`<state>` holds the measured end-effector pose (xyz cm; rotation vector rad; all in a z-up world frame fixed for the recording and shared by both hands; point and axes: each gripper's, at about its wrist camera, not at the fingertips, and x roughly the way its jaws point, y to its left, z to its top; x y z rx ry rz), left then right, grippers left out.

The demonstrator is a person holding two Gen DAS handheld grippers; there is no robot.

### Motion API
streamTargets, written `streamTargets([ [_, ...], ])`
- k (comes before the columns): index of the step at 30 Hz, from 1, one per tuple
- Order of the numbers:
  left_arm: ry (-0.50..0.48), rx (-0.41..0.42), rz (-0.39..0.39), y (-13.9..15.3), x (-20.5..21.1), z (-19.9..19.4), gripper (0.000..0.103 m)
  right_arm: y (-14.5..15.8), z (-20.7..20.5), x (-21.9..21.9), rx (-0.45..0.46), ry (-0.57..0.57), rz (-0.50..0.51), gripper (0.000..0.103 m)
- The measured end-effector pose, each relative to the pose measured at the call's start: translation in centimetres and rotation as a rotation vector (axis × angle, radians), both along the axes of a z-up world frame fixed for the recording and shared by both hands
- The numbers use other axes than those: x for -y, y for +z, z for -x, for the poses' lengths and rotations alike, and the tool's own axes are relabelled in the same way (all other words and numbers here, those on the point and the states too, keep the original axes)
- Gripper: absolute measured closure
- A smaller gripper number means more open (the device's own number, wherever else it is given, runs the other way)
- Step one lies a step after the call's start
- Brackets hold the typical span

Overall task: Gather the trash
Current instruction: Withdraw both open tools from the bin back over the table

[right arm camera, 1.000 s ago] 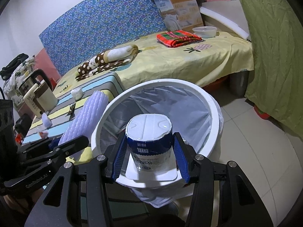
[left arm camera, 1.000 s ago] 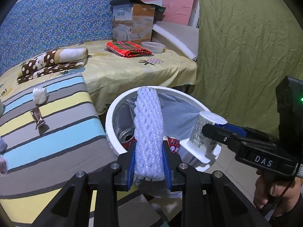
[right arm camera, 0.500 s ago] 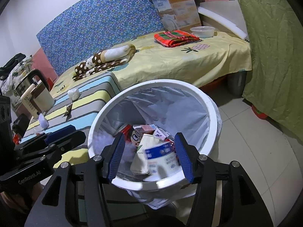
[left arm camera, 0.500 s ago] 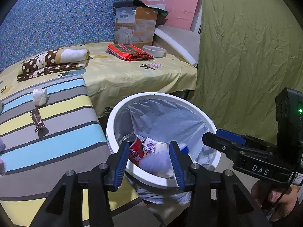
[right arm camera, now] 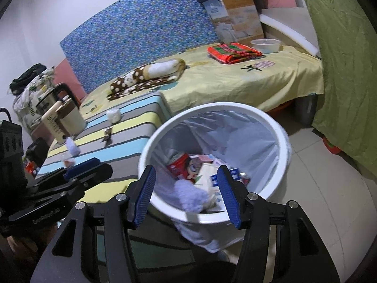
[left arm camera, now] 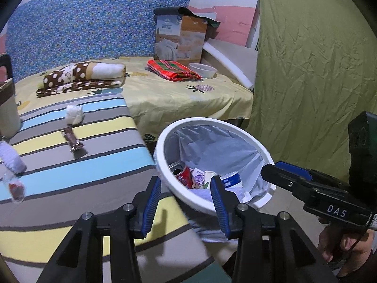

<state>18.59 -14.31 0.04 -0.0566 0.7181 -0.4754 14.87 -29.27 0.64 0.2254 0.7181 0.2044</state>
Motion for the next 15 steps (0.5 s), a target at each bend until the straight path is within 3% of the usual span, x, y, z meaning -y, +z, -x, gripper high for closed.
streamTargets([
  [15,0.144,0.006,-0.017,0.4,-6.4,3.4,0.060,0.2,0.9,-5.5,0.002,0.152,0.013,0.047],
])
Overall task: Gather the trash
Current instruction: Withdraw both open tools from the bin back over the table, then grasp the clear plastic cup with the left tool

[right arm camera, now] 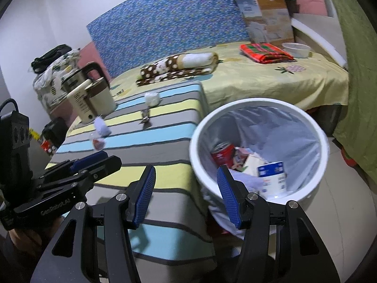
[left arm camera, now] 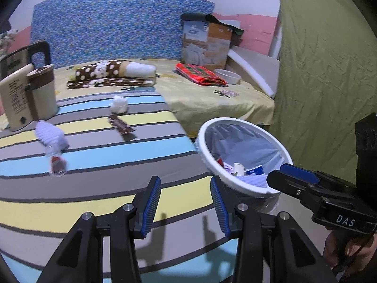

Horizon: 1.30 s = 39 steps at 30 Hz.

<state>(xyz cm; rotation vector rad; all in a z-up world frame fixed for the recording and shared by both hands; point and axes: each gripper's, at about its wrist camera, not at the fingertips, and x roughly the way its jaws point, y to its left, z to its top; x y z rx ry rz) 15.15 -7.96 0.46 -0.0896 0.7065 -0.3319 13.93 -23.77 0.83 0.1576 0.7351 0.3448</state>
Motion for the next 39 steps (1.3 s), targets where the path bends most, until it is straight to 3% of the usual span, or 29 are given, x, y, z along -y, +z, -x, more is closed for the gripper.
streamTargets([
  [22,0.184,0.019,-0.013,0.8,-7.2,3.7,0.060,1.2,1.1,-6.6,0.024,0.141,-0.004,0.047],
  [39,0.297,0.017,-0.028,-0.1,-12.1,2.2,0.059,1.1,-0.7,-9.2,0.019,0.176,0.004,0.047],
])
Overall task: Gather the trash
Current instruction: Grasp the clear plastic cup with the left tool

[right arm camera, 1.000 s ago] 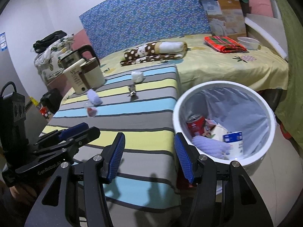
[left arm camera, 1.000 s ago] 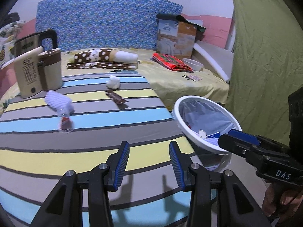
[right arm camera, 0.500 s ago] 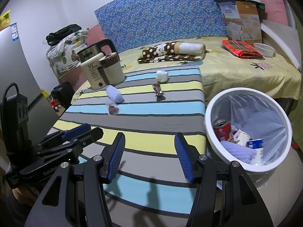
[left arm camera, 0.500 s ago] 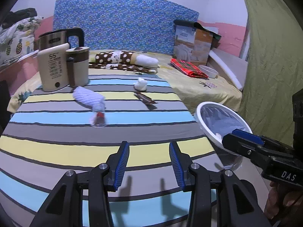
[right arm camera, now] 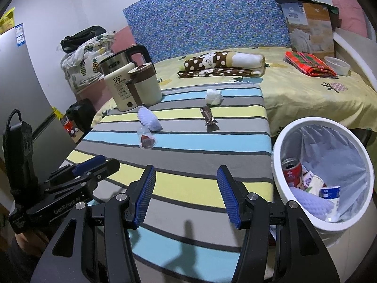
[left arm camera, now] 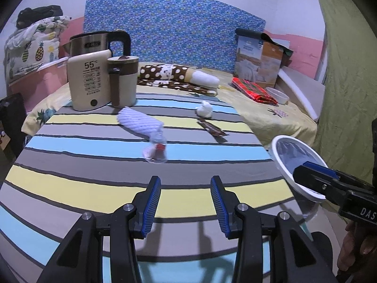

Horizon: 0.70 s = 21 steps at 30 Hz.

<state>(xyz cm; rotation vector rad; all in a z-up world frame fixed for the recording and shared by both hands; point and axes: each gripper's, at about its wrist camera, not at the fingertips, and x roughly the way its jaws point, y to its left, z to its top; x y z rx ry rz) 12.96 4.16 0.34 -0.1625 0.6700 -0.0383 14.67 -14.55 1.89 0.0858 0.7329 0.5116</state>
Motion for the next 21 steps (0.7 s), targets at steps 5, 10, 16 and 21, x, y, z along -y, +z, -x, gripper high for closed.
streamTargets([
  [5,0.023,-0.018,-0.013,-0.6,-1.1,-1.8,0.059,-0.2,-1.0,-0.4,-0.007,0.006,0.000,0.047],
  [10,0.027,-0.040,-0.021,-1.2,-1.5,-4.6,0.059,-0.4,-1.9,-0.4,-0.008,0.003,-0.001,0.047],
  [16,0.065,-0.095,-0.024,-2.6,-1.9,-8.2,0.059,-0.8,-3.1,-0.2,-0.018,0.002,-0.003,0.047],
  [21,0.099,-0.124,-0.019,-3.6,-2.3,-10.1,0.059,-1.1,-4.0,-0.2,-0.029,0.008,-0.003,0.047],
])
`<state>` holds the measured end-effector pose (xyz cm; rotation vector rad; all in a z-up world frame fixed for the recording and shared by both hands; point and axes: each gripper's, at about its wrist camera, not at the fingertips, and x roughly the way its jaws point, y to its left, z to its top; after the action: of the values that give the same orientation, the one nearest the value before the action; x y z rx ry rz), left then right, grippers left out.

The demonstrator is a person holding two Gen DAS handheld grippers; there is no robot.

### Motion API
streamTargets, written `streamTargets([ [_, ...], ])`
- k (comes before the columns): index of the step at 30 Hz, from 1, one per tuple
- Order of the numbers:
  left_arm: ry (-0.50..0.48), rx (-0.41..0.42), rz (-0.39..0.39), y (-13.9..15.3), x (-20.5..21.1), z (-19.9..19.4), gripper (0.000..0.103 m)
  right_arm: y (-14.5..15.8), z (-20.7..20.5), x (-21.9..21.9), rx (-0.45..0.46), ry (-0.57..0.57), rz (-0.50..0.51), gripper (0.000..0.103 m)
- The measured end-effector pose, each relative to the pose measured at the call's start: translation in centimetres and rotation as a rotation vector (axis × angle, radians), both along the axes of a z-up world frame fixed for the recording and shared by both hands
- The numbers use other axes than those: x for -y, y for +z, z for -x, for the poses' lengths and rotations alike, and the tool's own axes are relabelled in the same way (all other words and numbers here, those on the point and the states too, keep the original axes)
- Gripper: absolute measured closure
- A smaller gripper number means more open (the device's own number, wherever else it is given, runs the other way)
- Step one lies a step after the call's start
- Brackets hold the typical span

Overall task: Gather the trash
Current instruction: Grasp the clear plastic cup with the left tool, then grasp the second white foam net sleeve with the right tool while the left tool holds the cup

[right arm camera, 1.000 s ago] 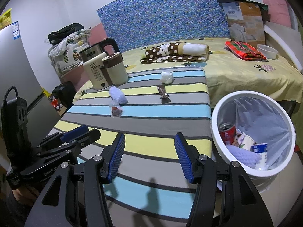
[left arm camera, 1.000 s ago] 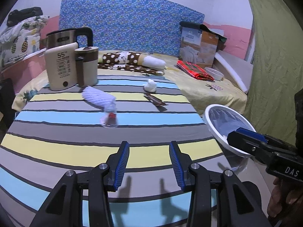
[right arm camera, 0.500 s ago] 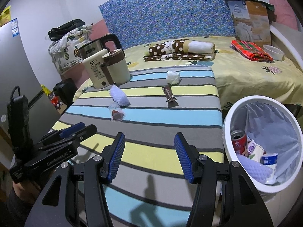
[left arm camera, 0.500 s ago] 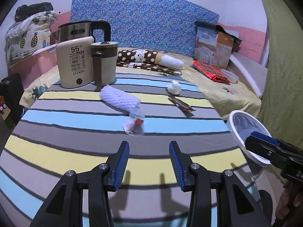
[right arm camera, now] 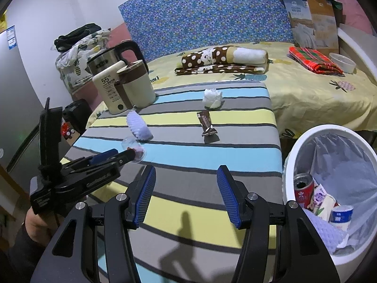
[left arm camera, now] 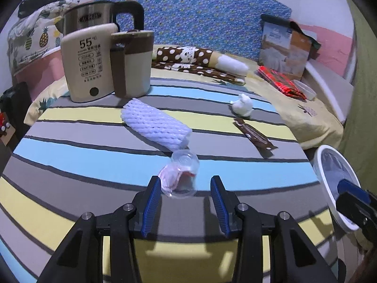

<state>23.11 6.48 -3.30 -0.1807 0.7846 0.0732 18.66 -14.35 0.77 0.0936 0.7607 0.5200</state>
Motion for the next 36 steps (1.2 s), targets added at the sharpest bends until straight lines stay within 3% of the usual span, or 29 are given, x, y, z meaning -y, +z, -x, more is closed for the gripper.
streamTargets([
  [6,0.025,-0.016,0.015,-0.7,-0.6,-1.5,0.060,-0.4,-0.7,-0.1,-0.009,0.004,0.002,0.047],
  [8,0.022,-0.011,0.020,-0.8,-0.7,-1.6,0.073,-0.5,-0.9,-0.2,-0.014,0.006,0.003,0.047],
  [19,0.044,0.042,0.048,0.1,-2.8,1.0,0.073,-0.4,-1.6,-1.9,-0.019,0.047,0.018,0.047],
  [36,0.099,0.074,0.070,0.7,-7.3,3.7,0.073,-1.2,-4.3,-9.3,-0.027,0.188,0.063,0.053],
])
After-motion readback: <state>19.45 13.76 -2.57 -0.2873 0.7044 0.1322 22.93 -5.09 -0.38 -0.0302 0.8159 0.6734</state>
